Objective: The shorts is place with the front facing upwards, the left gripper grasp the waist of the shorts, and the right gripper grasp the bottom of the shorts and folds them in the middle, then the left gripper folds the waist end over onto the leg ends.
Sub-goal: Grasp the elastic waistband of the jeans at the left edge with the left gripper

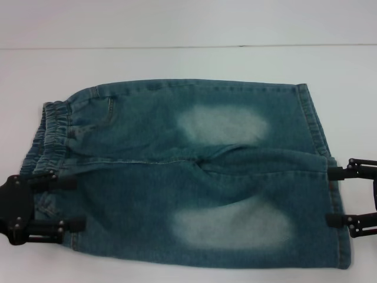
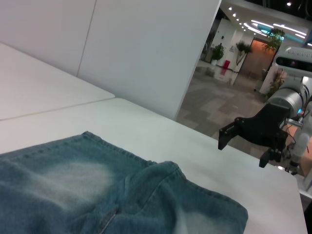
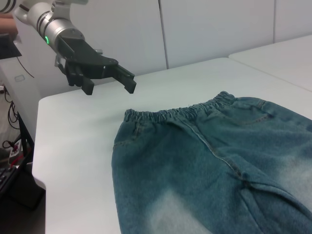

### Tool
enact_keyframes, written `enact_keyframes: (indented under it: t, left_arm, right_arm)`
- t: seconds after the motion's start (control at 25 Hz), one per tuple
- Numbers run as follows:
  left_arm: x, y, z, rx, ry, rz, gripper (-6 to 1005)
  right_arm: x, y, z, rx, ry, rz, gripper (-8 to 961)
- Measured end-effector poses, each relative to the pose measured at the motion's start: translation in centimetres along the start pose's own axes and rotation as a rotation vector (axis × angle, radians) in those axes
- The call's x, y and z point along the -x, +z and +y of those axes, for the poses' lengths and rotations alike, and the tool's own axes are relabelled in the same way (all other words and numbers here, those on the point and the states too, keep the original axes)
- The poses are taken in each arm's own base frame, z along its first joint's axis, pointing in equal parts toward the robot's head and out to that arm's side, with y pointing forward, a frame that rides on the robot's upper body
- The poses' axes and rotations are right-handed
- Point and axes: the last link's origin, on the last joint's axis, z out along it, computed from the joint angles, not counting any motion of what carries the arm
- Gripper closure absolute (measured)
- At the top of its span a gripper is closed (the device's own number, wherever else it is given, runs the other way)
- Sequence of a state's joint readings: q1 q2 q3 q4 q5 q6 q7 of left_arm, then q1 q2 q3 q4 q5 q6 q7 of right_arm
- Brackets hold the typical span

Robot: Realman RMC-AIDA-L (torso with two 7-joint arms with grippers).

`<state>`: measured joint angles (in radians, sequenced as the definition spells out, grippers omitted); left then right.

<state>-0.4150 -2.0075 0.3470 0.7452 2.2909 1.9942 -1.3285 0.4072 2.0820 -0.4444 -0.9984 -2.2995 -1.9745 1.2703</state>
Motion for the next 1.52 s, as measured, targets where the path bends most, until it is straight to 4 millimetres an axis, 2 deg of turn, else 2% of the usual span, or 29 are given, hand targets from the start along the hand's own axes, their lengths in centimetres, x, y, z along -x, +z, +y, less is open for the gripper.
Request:
enact_keyframes:
  t: [0.6,1.0,1.12,1.28,1.52]
  left_arm:
    - [0.0,-0.2,-0.5,-0.030,-0.020,-0.028,78]
    - [-1.8,-4.3,-3.4,-0.324,-0.147,-0.271,87]
    - [-1.7,-4.5,-3.9,-0.355,-0.176,-0.327,90]
    - [-1.3,-4.5,-4.7,-0.402,-0.208,-0.405,94]
    - [-0.7,-3.0,-5.3,-0.419,-0.206,-0.456,99]
  right_arm:
    - [0.2,0.1,-0.2,-0.003,-0.006,-0.002,39]
    - [0.2,0.0,-0.5,-0.021,-0.008,0.002,39]
    - [0.2,-0.1,-0.5,-0.022,-0.004,0.003,38]
    - [0.2,0.0,-0.5,-0.024,-0.002,0.002,39]
    - [0.3,0.2,-0.7,-0.028,-0.003,0.001,39]
